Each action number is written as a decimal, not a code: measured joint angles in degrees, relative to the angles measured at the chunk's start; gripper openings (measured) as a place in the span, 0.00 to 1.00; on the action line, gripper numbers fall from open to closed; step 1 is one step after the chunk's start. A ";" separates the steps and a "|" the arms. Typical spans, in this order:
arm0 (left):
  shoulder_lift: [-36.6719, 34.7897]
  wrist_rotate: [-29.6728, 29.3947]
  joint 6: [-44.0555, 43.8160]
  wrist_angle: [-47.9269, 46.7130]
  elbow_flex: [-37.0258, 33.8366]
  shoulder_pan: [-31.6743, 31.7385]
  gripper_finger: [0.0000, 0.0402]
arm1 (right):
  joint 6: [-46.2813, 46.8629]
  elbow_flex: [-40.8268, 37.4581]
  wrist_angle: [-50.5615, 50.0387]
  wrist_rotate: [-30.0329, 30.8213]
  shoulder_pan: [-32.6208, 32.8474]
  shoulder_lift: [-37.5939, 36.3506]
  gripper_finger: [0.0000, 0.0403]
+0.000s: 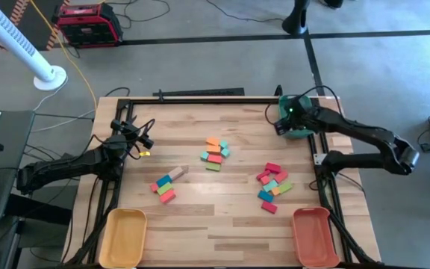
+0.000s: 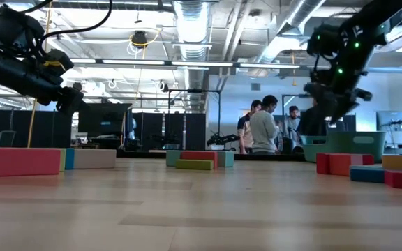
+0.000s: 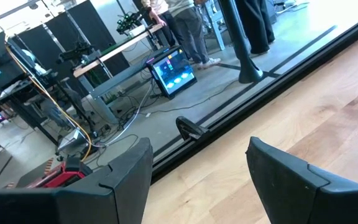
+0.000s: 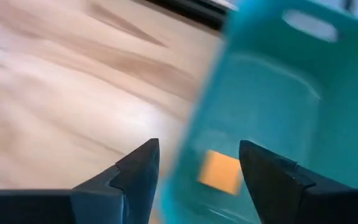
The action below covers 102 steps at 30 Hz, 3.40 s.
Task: Sort blocks by size
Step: Put the blue square block into the green bin
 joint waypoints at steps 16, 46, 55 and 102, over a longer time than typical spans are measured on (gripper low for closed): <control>0.00 0.00 -0.01 0.00 0.00 0.00 0.62 | 0.19 0.02 30.77 -6.38 31.68 12.84 0.62; 0.00 0.01 0.00 0.00 0.00 0.01 0.62 | -2.90 7.72 46.27 -2.38 32.17 44.47 0.77; 0.00 0.01 -0.01 0.00 -0.01 -0.01 0.62 | -2.74 7.72 49.50 -1.22 32.15 44.80 0.77; 0.00 0.00 0.00 0.00 -0.01 0.00 0.62 | 17.70 9.25 -20.02 16.85 15.56 5.20 0.41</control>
